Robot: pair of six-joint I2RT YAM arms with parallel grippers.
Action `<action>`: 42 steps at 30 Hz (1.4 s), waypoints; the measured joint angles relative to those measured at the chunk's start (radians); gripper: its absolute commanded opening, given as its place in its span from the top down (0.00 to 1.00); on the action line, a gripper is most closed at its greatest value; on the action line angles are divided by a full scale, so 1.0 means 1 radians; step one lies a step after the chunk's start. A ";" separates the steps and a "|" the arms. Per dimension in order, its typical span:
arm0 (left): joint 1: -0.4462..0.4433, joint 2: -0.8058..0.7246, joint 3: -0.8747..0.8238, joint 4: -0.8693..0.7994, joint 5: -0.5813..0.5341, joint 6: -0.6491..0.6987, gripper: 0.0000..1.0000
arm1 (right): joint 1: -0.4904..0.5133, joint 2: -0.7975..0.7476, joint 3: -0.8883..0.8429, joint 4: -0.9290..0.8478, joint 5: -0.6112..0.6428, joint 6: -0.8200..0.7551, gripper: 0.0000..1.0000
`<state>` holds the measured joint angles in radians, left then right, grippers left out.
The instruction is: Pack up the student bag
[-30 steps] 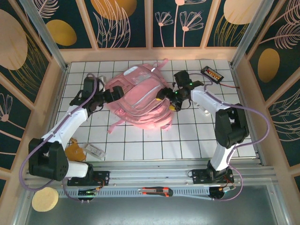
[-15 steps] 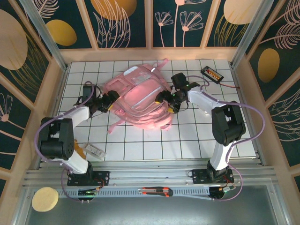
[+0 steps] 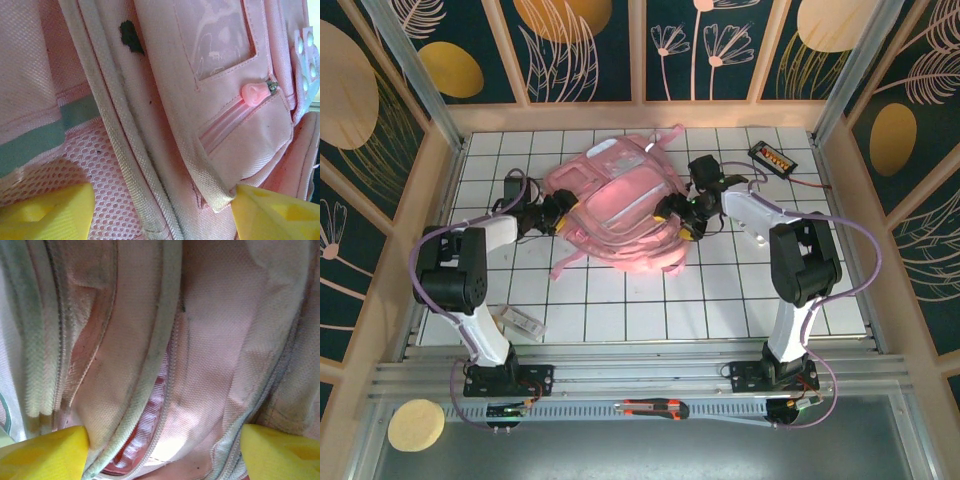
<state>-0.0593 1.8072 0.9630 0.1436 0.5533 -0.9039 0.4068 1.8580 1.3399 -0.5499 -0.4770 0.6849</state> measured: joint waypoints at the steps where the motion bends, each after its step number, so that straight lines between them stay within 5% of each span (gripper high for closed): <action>1: 0.003 0.008 0.013 0.001 0.003 0.000 0.27 | -0.005 0.000 0.000 0.000 -0.002 -0.001 0.20; 15: 0.025 0.132 0.121 0.041 -0.003 -0.040 0.50 | -0.051 0.030 0.000 0.000 -0.045 -0.033 0.31; 19: 0.025 0.161 0.143 0.055 0.006 -0.053 0.64 | -0.068 0.049 0.013 0.000 -0.053 -0.045 0.33; 22: 0.025 0.187 0.161 0.078 0.018 -0.068 0.88 | -0.085 0.076 0.043 -0.002 -0.055 -0.056 0.34; 25: 0.024 0.193 0.164 0.097 0.024 -0.085 1.00 | -0.101 0.108 0.086 -0.009 -0.055 -0.067 0.34; 36: -0.010 0.031 -0.024 0.205 -0.042 -0.230 1.00 | -0.151 0.294 0.393 -0.092 -0.033 -0.145 0.31; 42: -0.067 -0.122 -0.185 0.290 -0.146 -0.386 1.00 | -0.149 0.259 0.420 -0.098 0.144 -0.205 0.26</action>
<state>-0.1265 1.6855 0.7784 0.4339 0.4068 -1.2900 0.2577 2.1166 1.7599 -0.6479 -0.3332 0.4797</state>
